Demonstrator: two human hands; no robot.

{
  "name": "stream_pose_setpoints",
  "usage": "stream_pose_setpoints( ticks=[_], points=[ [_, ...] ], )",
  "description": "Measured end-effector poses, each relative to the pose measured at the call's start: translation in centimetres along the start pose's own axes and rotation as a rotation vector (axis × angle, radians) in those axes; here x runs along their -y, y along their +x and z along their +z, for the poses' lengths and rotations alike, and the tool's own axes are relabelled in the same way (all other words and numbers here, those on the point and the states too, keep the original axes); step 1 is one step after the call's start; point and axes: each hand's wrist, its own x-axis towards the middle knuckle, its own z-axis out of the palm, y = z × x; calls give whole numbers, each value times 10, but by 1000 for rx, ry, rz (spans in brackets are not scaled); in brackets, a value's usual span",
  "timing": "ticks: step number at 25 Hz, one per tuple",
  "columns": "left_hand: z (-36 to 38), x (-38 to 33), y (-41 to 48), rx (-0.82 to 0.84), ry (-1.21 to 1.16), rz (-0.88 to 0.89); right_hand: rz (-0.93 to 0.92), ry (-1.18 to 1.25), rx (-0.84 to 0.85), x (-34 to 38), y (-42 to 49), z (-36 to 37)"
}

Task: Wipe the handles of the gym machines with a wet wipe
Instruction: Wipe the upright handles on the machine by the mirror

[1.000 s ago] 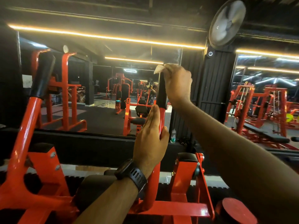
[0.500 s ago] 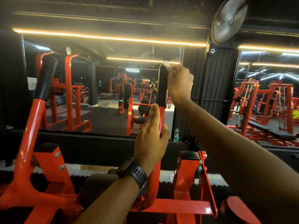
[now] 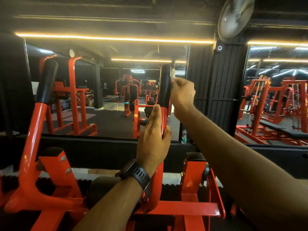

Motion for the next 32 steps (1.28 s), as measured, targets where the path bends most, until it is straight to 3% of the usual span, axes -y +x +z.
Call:
stream_pose_setpoints(
  ticks=[5,9,13,15,17,20,24,30,32],
  points=[
    [-1,1,1,-7,19,-9,141,113,86,-8,-20,-6],
    [0,3,-1,-3,35,-6,-55,37,29,-14,-42,-10],
    [1,-1,0,-6,41,-31,223,282,187,-22,-33,-16],
    [1,-1,-1,0,41,-22,237,265,163,-22,-32,-15],
    [0,-1,-1,-10,43,-11,95,147,31,-16,-31,-10],
    [2,0,1,-7,63,-22,-332,-113,-33,-16,-40,-8],
    [4,3,0,-29,56,-2,-899,-575,175,-49,-32,-30],
    [3,1,0,-36,56,13,-1399,-1119,473,-23,26,-54],
    [2,1,0,-25,51,21,-1413,-1209,495,-7,40,-56]
  ],
)
